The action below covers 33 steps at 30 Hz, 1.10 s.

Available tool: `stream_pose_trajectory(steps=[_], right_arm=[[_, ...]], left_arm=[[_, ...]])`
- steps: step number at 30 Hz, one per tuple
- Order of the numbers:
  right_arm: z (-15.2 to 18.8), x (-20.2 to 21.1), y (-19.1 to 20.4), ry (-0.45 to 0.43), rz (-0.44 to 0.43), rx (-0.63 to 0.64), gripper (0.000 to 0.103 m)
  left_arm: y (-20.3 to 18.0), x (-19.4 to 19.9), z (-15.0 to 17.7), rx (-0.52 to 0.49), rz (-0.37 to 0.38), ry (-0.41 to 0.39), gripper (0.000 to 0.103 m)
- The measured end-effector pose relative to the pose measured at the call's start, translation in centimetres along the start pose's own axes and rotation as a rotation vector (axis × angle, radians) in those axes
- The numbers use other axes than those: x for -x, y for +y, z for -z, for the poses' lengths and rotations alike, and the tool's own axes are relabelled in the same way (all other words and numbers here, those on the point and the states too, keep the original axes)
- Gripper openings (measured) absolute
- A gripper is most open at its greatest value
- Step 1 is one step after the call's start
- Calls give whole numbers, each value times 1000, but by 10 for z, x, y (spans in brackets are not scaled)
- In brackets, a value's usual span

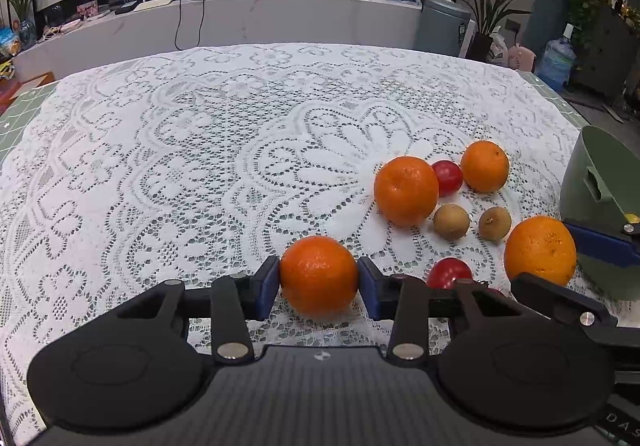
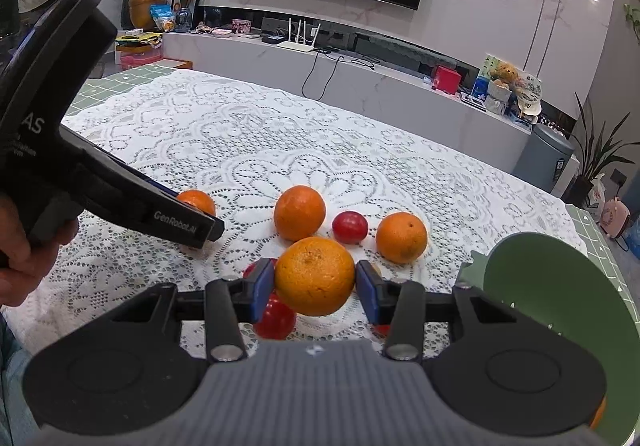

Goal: Organize fruits
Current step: 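Grasp an orange with the left tool while the right tool grasps another orange, then carry both oranges over the green colander with both tools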

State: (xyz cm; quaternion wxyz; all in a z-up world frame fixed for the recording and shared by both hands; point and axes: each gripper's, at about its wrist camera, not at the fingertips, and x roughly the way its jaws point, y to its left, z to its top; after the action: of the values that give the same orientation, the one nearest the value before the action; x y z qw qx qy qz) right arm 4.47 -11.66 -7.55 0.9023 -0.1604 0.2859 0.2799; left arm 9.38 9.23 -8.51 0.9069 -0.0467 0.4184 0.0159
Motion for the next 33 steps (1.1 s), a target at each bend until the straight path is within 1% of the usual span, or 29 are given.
stream_pose_trajectory(steps=[8,17,25,33], right_arm=[[-2,9,-2,-23,1,-6,43],[-2,32,-4,-74,-3,-11,42],[-4,59,-11,-123,-5,-16,42],[-2,86,-26,-150,6,-40,42]], left_arm=[[-5,13,1,2,10,-14,46],[-16,49,-6,13,41,-74,46],[-40,83,-12,-25,85,-143,46],[-68,106,-18,-80,131,-196,46]])
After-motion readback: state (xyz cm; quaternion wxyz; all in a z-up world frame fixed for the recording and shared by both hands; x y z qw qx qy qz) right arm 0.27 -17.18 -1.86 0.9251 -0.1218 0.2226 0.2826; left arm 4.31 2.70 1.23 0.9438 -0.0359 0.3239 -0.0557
